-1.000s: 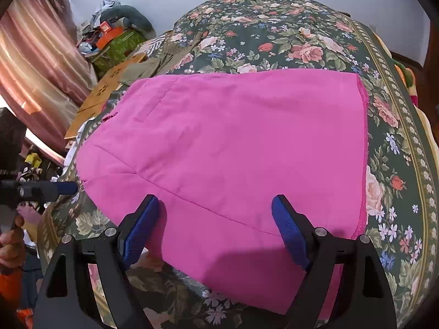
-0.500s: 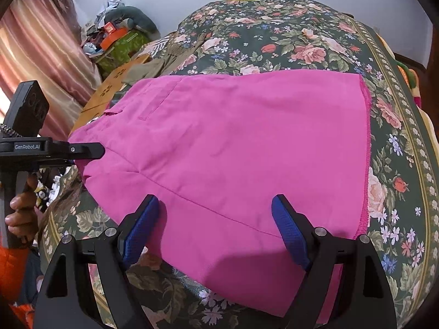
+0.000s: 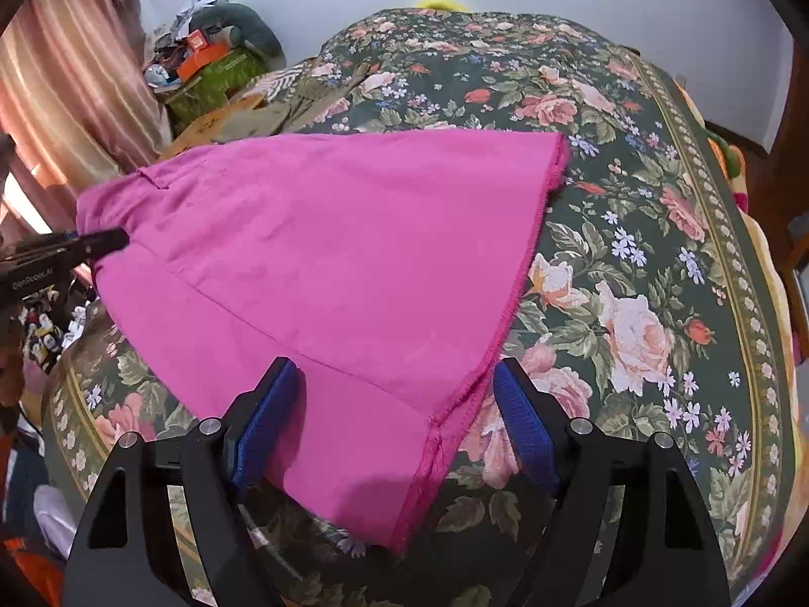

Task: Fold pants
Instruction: 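Move both tools over the folded pink trousers, left gripper near the right tool, then grasp the pink trousers' folded edge with the left gripper and lift it, then fold the lifted pink trousers over onto themselves and open the left gripper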

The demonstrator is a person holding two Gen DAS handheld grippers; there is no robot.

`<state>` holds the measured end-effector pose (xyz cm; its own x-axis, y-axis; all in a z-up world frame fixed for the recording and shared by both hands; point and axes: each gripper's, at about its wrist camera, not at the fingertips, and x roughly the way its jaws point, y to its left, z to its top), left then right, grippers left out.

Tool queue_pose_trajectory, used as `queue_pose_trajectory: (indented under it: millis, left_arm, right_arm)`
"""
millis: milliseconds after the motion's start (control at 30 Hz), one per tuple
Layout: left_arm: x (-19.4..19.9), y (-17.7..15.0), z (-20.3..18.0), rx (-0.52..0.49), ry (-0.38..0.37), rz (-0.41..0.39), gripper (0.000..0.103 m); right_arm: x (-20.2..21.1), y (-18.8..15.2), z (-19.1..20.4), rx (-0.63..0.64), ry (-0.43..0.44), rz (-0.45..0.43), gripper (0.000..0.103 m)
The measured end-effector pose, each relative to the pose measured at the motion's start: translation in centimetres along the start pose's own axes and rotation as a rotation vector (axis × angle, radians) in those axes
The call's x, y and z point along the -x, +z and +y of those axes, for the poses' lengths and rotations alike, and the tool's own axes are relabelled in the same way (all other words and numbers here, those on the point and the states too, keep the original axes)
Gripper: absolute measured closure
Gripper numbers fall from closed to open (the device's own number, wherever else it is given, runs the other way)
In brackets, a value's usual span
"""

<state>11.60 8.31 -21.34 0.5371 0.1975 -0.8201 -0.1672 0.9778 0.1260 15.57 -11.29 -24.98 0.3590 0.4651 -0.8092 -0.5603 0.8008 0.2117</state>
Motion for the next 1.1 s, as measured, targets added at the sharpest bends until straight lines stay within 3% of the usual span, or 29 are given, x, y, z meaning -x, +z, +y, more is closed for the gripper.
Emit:
queue_pose_trajectory:
  millis: [200, 367, 533, 833, 1100]
  left_arm:
    - [2.6, 3.2, -2.0, -0.061, -0.002, -0.114, 0.086]
    - [5.6, 6.1, -4.2, -0.093, -0.093, -0.21, 0.087]
    - [7.3, 7.8, -8.1, -0.171, -0.183, -0.249, 0.087]
    - [6.1, 8.7, -14.8, -0.275, -0.312, -0.205, 0.088]
    - [2.1, 7.6, -19.0, -0.299, -0.463, -0.041, 0.089]
  right_arm:
    - [0.0, -0.1, -0.2, -0.012, 0.003, -0.006, 0.027]
    - [0.0, -0.1, -0.2, -0.017, 0.008, -0.006, 0.027]
    - [0.5, -0.1, -0.5, -0.04, 0.0, -0.01, 0.027]
    - [4.4, -0.6, -3.7, -0.137, -0.029, -0.089, 0.027]
    - [6.9, -2.0, -6.8, -0.203, -0.09, -0.122, 0.026]
